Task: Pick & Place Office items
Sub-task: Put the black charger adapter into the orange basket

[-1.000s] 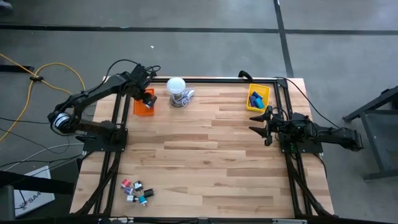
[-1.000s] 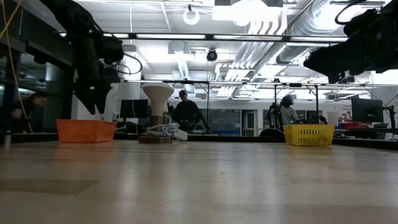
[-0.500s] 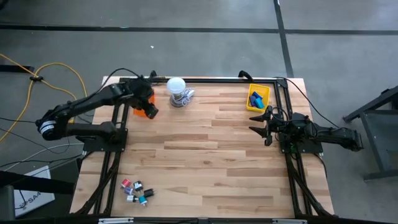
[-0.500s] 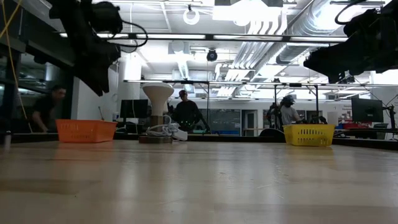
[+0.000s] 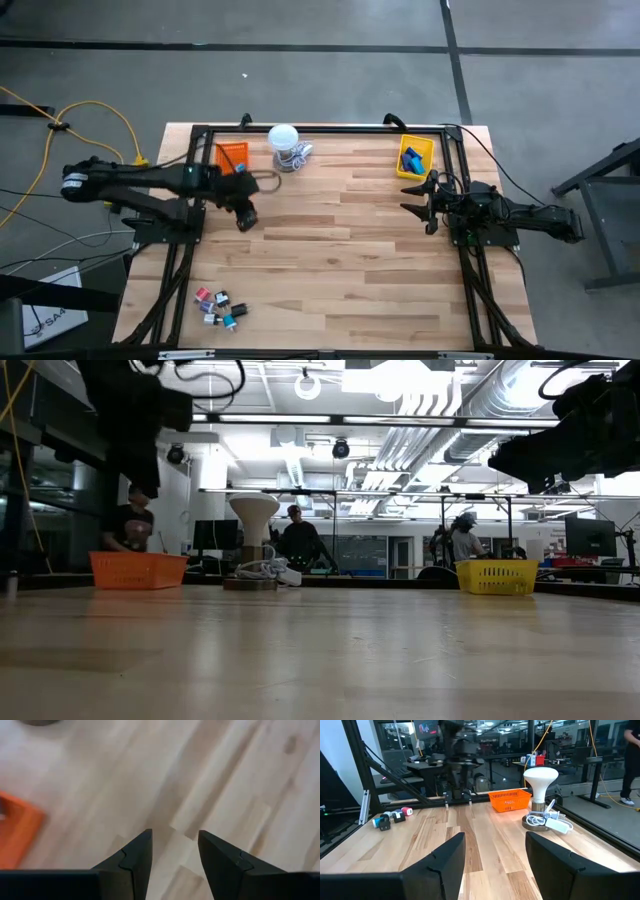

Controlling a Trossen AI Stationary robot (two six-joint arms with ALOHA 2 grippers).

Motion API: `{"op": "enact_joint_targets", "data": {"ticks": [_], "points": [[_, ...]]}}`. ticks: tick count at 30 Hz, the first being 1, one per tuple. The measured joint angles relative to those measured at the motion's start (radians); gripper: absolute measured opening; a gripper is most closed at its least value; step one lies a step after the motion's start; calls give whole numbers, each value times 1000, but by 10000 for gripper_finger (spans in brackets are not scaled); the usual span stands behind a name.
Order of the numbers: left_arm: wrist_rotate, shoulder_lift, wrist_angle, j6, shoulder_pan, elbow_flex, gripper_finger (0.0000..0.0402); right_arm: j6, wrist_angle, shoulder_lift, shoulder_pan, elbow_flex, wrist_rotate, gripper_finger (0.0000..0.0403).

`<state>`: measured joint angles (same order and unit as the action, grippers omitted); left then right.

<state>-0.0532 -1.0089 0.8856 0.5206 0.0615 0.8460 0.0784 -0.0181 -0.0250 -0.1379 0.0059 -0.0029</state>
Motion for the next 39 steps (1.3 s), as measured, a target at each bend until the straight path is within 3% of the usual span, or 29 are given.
{"op": "enact_joint_targets", "data": {"ticks": [9,13,17,32,39], "points": [[-104,-55,-8,257,-395,0,152,0,0,0,0,0,0,195],[-109,-103,-49,371,-514,0,152,0,0,0,0,0,0,195],[-131,-132,-144,389,-607,1,151,0,0,0,0,0,0,195],[-127,-170,-88,450,-774,96,151,0,0,0,0,0,0,195],[-79,-269,65,471,-787,251,152,0,0,0,0,0,0,195]]}}
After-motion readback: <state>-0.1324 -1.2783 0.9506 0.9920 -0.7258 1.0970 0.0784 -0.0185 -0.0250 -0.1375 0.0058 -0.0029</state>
